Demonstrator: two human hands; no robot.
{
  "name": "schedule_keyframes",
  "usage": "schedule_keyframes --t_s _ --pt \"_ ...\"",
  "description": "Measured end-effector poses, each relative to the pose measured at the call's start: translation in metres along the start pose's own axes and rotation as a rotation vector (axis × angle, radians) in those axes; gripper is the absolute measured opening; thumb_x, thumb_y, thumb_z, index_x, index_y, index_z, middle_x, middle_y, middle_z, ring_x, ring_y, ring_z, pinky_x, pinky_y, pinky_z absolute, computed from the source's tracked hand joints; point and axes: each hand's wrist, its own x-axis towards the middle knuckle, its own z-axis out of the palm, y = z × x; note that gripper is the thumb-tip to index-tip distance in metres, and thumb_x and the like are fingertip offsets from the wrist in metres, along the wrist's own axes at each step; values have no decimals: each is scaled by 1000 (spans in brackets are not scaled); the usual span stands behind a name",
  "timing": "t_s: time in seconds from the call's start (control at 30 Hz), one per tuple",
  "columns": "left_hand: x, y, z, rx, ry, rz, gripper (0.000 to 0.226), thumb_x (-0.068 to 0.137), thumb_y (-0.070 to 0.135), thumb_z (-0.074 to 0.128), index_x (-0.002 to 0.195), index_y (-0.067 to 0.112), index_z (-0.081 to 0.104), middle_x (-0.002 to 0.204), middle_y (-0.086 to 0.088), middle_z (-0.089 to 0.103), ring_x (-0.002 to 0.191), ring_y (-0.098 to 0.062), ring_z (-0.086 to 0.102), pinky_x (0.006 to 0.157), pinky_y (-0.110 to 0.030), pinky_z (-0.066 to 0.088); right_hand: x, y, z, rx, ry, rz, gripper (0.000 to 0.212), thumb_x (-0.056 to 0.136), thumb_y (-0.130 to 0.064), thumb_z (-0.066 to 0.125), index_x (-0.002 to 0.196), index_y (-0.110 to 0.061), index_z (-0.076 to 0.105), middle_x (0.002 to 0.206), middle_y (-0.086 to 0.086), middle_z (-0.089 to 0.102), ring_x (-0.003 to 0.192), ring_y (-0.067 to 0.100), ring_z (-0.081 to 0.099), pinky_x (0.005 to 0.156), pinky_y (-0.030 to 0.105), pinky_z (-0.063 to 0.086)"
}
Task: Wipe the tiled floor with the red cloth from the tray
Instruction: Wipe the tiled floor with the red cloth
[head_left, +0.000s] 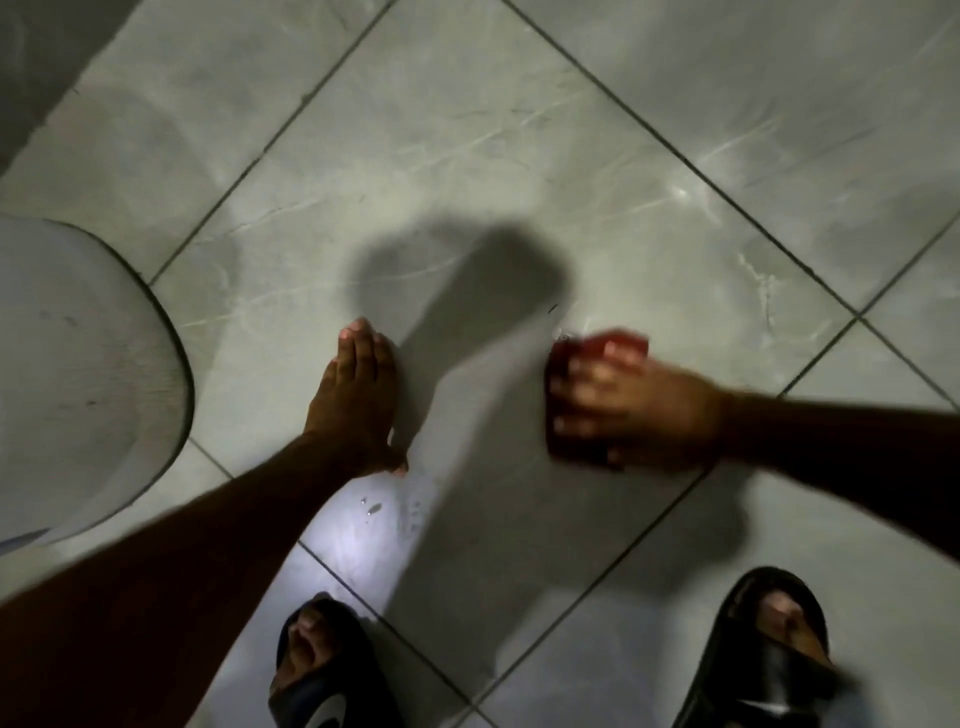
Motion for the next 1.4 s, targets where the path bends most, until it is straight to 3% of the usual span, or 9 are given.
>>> schedule_keyframes --t_s 0.17,0.4,0.5,0.57,0.77,0.97,1.1,1.27,1.4 --pt "-1 -1 1 -12 19 -2 158 47 63 83 145 -7 -19 154 -32 -23 144 -46 -17 121 -50 11 128 88 -33 231 96 1160 70 93 -47 42 154 -27 16 164 16 12 148 44 7 113 68 13" --pt "-7 -15 -2 65 83 75 155 46 67 81 147 -6 -10 157 -31 -12 147 -44 -6 122 -46 10 140 -159 17 252 -1 702 69 87 -39 50 150 -24 29 161 16 25 148 42 16 116 63 13" --pt "-7 -32 -9 171 127 109 149 48 62 83 148 -5 -4 159 -29 -2 147 -43 3 121 -48 16 81 -151 26 124 -127 170 69 84 -43 56 148 -31 35 159 8 33 147 37 25 115 62 19" --pt "-7 -42 -10 187 127 97 145 51 61 82 149 -4 -3 159 -28 -3 147 -43 2 121 -49 16 74 -109 24 41 -123 76 65 85 -45 54 147 -32 38 158 6 35 145 36 29 114 62 23" --pt "-4 -51 -8 208 109 132 141 56 60 80 149 0 -7 160 -27 -6 148 -41 -1 121 -48 14 203 -153 9 238 -24 784 76 80 -36 61 149 -20 32 159 19 26 146 46 18 113 66 16" --pt "-5 -74 -23 265 88 246 129 63 48 82 151 5 -2 161 -23 0 149 -36 5 121 -47 14 161 -234 24 263 -146 415 70 80 -27 52 148 -25 35 160 13 28 147 40 19 116 64 15" --pt "-3 -65 -19 227 89 192 133 60 43 85 151 5 -5 161 -22 -4 149 -36 2 121 -43 13 64 -159 24 110 -197 301 59 88 -42 47 145 -34 40 155 8 40 141 38 37 112 62 25" --pt "-1 -56 -5 144 127 183 149 48 64 82 148 -5 -5 158 -31 -7 146 -46 -5 118 -50 14 28 -9 -9 76 -145 925 72 89 -48 44 153 -27 20 160 20 24 145 46 21 109 65 24" --pt "2 -24 0 49 93 74 159 40 67 82 146 -6 -11 154 -37 -16 142 -53 -15 116 -63 11 84 36 -29 332 -58 1393 77 90 -46 48 154 -26 10 164 16 6 148 45 4 112 69 15"
